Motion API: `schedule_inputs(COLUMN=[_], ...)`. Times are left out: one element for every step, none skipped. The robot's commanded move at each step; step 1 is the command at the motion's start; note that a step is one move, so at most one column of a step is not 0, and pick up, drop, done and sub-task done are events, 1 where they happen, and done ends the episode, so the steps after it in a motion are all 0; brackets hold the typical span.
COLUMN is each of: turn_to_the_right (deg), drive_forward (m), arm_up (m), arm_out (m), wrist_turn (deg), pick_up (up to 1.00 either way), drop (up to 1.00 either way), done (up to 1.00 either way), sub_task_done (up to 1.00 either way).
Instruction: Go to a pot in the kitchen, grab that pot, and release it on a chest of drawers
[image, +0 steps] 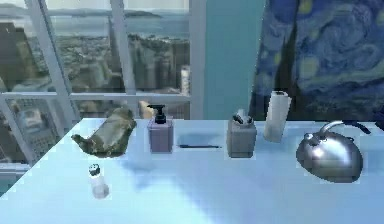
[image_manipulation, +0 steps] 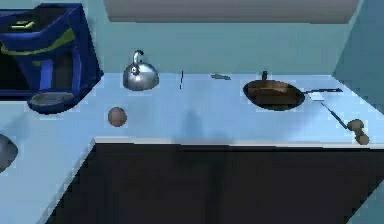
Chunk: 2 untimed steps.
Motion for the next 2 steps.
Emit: schedule_inputs(turn_to_the_right=[-45.0, 0.0], drive_forward=[0.00, 0.00], arm_up=[0.00, 0.50], arm_out=[0.00, 0.00], wrist_turn=[0.0, 0.0], pick_up=[0.00, 0.00], drop=[0.00, 0.00], done=[0.00, 0.00], sub_task_done=[0.00, 0.00])
